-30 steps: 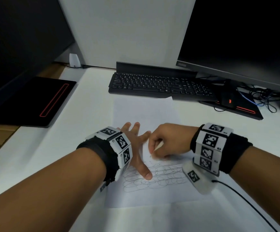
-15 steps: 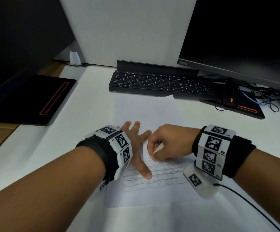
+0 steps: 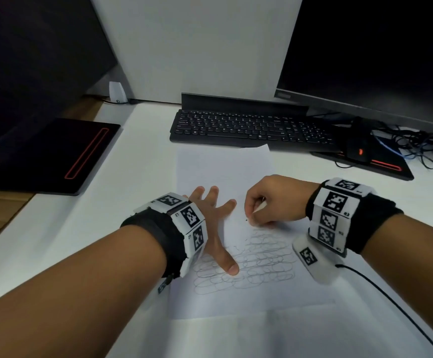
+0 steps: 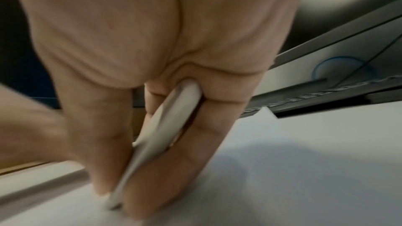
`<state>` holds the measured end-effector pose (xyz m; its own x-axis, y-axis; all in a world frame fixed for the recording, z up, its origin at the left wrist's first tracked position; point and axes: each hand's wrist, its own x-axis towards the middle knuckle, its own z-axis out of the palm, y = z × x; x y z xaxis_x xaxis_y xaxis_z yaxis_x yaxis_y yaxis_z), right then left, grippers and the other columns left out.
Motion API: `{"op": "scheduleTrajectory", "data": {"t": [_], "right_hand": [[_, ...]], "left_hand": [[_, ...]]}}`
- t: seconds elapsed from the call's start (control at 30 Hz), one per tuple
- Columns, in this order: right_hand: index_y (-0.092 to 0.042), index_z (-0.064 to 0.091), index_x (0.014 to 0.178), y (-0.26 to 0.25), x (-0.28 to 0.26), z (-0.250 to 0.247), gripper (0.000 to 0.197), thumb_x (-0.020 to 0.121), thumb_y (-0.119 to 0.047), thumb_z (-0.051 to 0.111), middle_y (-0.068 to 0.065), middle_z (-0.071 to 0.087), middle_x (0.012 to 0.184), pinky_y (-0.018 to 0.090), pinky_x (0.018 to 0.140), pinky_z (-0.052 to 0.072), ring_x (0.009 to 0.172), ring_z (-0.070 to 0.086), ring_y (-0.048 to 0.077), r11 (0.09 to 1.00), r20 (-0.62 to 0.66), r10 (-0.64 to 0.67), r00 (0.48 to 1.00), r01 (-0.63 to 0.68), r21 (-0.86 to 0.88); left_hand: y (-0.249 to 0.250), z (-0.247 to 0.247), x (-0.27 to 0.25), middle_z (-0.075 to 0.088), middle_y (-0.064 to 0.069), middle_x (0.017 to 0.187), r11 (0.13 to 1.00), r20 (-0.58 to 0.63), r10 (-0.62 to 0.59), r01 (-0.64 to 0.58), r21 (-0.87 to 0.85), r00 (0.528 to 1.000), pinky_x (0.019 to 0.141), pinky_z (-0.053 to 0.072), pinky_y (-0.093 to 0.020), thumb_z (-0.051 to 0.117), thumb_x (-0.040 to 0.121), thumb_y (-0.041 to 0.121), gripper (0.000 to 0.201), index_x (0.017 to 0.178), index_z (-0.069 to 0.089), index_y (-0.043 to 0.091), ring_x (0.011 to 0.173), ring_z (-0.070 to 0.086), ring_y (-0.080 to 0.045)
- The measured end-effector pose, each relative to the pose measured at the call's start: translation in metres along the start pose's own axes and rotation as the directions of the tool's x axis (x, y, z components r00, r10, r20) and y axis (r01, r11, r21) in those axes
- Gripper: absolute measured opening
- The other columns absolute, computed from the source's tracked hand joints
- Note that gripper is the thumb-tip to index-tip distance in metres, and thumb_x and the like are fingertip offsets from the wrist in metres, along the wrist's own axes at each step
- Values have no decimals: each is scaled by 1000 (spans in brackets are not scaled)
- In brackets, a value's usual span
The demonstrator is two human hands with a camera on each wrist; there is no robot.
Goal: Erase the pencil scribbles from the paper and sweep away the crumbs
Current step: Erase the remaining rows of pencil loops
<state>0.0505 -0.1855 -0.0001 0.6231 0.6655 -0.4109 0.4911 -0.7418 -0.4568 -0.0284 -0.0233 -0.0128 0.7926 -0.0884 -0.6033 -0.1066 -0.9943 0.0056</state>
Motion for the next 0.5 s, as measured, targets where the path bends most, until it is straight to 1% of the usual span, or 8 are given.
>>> {"op": "scheduleTrajectory", "data": {"t": [0.1,0.13,0.2,0.27,0.33,0.4,0.43,0.5], "right_hand": [[-23,72,86,-10,-5,14,5,83,-20,71,-12,72,77,19,73,53,69,66,2,996,124,-75,989,80,-39],[-21,73,87,-7,-5,12,5,83,-19,71,-9,73,76,19,72,54,65,65,2,998,114,-59,992,63,-30],[-15,72,86,4,-3,-2,3,83,-15,72,0,74,74,22,72,55,59,65,6,1000,14,16,1000,-16,15],[-16,72,85,7,-2,-5,3,82,-16,72,2,75,77,26,75,57,65,68,9,999,-35,38,999,-37,21],[-22,72,85,-2,-3,6,5,81,-19,71,-5,74,79,28,79,57,75,70,10,999,48,-27,998,29,-42],[-24,72,86,-10,-8,15,5,81,-22,70,-6,74,79,28,80,57,77,70,11,995,157,-70,985,81,-61],[-23,72,87,-7,-7,12,5,82,-22,71,-6,74,80,28,81,56,77,69,11,995,138,-60,989,70,-69],[-20,72,87,6,-5,-2,5,83,-20,72,-4,75,80,27,80,55,73,69,8,997,14,9,1000,-8,-74]], "left_hand": [[0,-1,0,-26,-5,160,1000,2,4,-4,7,1000,119,3,-58,70,62,77,131,151,-19,38,147,-20,-32],[0,-1,0,-26,-5,160,1000,-1,4,-4,7,1000,119,3,-57,70,63,77,131,151,-19,39,147,-20,-32],[0,0,0,-26,-4,160,1000,-11,5,-5,6,1000,119,3,-57,70,62,78,131,151,-18,40,148,-20,-31],[1,0,0,-26,-4,160,1000,-12,0,0,10,1000,119,3,-57,70,62,78,130,151,-18,40,148,-20,-31],[0,-1,1,-27,-4,160,1000,-3,-2,2,13,1000,118,2,-57,70,63,77,131,151,-19,39,147,-21,-31],[0,-1,1,-28,-3,159,1000,7,-2,2,14,1000,118,2,-56,70,62,77,132,150,-20,40,147,-22,-30],[0,-1,1,-28,-3,159,1000,9,-3,2,12,1000,117,2,-56,70,62,77,131,150,-20,40,147,-22,-30],[0,0,1,-28,-3,159,1000,2,0,0,8,1000,118,2,-57,70,62,78,131,150,-19,40,147,-22,-30]]}}
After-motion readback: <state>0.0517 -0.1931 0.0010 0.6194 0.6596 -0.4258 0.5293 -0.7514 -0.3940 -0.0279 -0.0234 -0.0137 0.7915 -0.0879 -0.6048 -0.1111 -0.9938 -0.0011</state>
